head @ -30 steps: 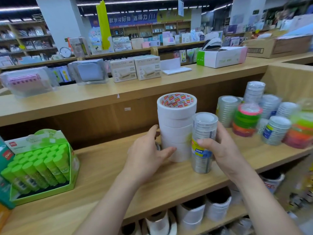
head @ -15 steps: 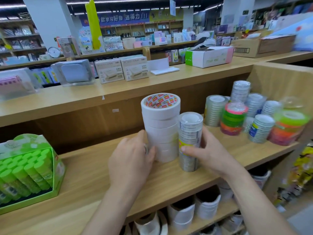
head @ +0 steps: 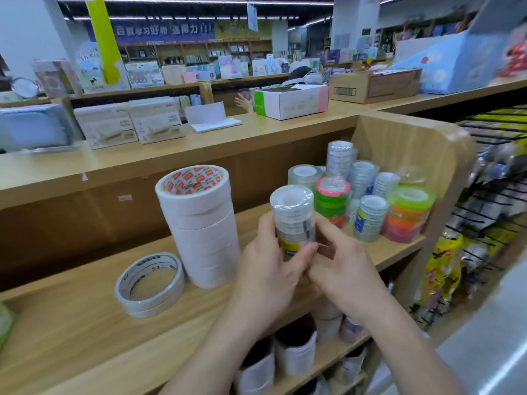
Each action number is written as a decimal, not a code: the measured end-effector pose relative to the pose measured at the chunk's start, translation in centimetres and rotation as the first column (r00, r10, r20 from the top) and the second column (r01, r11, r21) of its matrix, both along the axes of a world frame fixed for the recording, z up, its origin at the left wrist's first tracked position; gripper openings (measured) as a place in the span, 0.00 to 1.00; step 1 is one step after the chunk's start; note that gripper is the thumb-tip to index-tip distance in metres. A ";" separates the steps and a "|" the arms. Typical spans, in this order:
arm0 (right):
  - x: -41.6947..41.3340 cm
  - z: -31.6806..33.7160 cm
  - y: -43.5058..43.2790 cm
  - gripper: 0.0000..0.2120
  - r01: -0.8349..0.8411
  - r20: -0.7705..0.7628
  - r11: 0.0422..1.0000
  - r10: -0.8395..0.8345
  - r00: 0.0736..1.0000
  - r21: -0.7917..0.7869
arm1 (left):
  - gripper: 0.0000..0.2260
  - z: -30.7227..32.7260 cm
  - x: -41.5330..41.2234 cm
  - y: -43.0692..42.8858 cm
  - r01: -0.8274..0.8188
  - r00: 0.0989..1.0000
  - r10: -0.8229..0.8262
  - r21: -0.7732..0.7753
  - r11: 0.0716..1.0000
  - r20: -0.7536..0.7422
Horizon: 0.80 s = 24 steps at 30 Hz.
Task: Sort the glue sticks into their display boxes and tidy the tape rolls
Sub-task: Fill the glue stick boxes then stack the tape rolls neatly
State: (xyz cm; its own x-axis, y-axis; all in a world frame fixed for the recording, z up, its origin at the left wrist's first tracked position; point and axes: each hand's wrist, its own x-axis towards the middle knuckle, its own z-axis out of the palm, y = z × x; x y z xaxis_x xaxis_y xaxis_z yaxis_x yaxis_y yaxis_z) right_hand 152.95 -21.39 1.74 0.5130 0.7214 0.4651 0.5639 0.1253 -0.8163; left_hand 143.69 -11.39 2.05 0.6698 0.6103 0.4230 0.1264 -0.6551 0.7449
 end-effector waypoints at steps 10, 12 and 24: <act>11.7 -0.8 -5.8 0.24 0.662 0.521 0.737 -0.622 0.585 0.135 | 0.22 0.0 8.1 -1.4 -0.122 0.990 0.125 0.050 0.991 -0.061; 12.3 -0.8 -6.0 0.26 0.654 0.530 0.748 -0.602 0.597 0.114 | 0.22 0.5 8.6 -0.3 -0.225 0.974 0.227 0.040 0.973 -0.029; 11.3 0.6 -1.6 0.20 0.381 0.701 0.923 -0.311 0.642 0.061 | 0.27 0.7 11.7 5.4 -0.428 0.904 0.423 -0.107 0.898 -0.060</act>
